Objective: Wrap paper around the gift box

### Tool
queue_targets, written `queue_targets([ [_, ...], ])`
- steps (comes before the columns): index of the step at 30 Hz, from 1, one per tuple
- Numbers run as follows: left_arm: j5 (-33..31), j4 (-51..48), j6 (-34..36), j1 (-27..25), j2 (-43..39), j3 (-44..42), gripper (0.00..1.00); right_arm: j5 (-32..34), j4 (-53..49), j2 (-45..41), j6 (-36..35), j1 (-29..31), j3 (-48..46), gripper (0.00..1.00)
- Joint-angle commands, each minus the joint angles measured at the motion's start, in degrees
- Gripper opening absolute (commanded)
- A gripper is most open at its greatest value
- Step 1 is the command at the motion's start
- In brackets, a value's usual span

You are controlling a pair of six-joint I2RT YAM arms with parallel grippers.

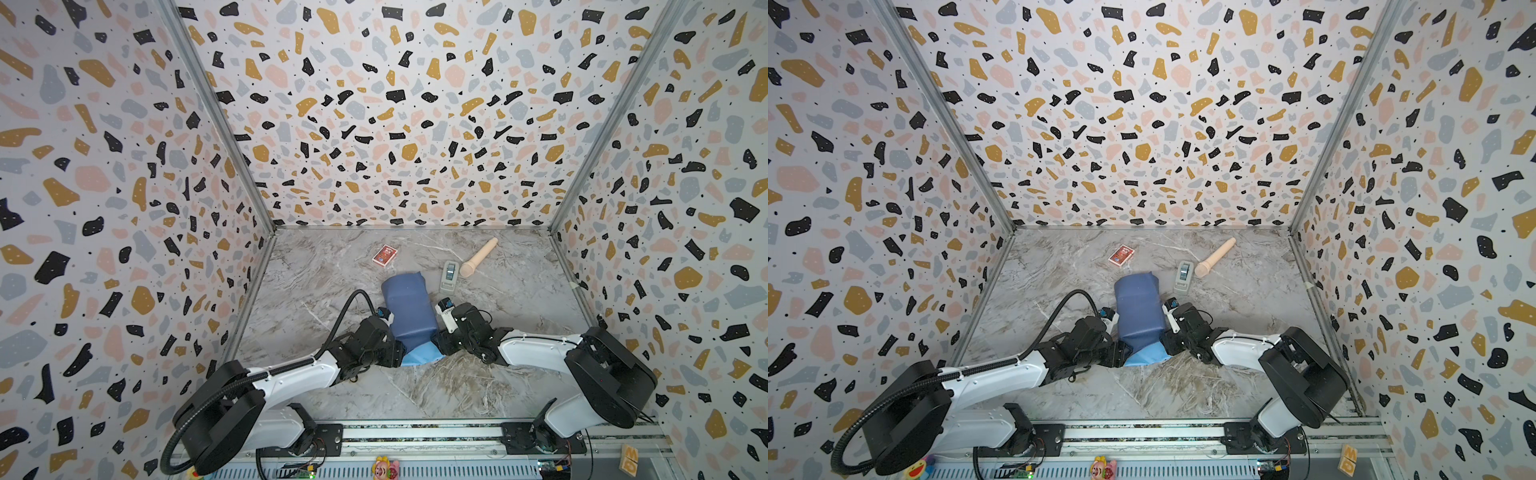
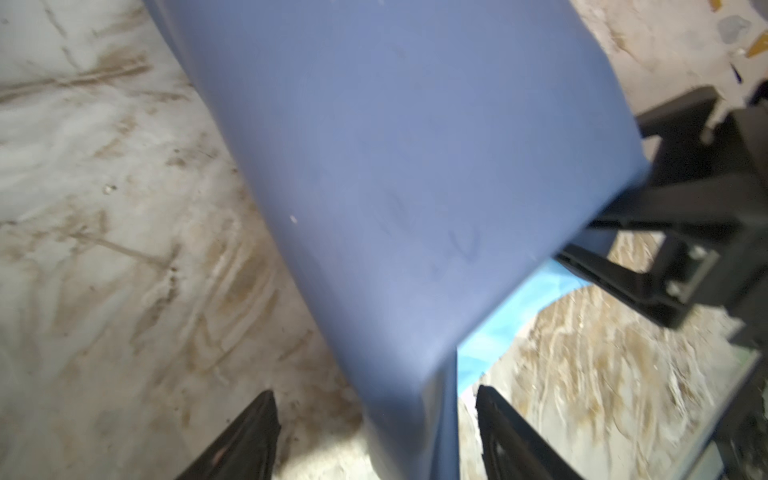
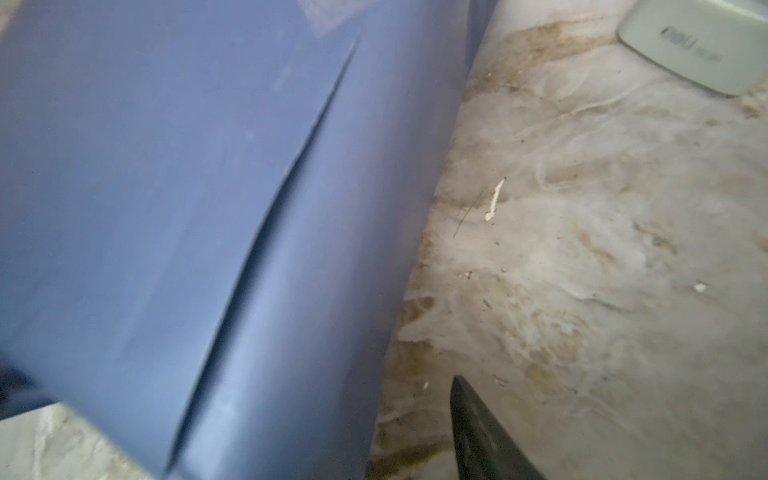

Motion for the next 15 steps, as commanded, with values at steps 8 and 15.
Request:
queue_targets([
  [8, -4.8, 2.3, 3.3, -5.9, 1.0, -3.5, 0.79, -0.4, -0.1, 0.3, 0.0, -0.3, 0.6, 0.55],
  [15, -12.0, 3.6, 3.1, -7.3, 4.5, -3.5, 0.74, -0.6, -0.3, 0.5, -0.1, -0.4, 0.8, 0.55],
])
